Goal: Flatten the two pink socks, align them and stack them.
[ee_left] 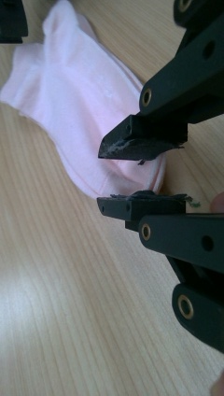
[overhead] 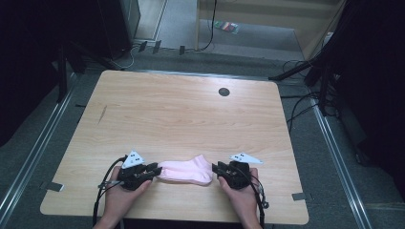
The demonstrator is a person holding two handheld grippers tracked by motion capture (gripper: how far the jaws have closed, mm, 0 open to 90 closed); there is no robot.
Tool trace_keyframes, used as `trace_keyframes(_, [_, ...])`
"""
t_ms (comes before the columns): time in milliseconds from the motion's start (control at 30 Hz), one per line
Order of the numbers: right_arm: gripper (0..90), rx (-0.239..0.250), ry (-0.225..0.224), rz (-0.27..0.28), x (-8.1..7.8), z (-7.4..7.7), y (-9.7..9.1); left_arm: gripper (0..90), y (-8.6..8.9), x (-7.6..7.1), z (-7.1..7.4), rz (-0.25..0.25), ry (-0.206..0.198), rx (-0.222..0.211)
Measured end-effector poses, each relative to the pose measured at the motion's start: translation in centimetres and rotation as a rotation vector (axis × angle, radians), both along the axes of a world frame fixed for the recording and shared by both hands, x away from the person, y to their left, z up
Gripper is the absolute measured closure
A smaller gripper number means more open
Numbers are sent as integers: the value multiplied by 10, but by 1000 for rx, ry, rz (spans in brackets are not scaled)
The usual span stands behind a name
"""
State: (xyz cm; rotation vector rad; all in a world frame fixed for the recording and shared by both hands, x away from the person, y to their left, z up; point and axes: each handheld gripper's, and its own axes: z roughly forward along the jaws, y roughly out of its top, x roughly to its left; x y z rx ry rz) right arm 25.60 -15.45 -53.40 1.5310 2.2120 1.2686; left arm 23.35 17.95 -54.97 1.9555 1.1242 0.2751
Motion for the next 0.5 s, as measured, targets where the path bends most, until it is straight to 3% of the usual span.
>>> trace_keyframes(167, [729, -10, 21, 40, 2, -8, 12, 684, -2, -1, -2, -34, -20, 27])
trace_keyframes(200, [823, -37, 23, 39, 3, -11, 17, 665, -2, -1, -2, -42, -28, 35])
trace_keyframes(333, [862, -50, 19, 34, 4, -11, 19, 598, -2, -3, -4, -88, -54, 47])
trace_keyframes(400, [869, -106, -19, 15, 4, -10, 19, 549, -1, -3, -4, -100, -48, 40])
trace_keyframes(500, [867, -96, -10, 10, 5, -10, 17, 543, -2, -3, -4, -104, -53, 46])
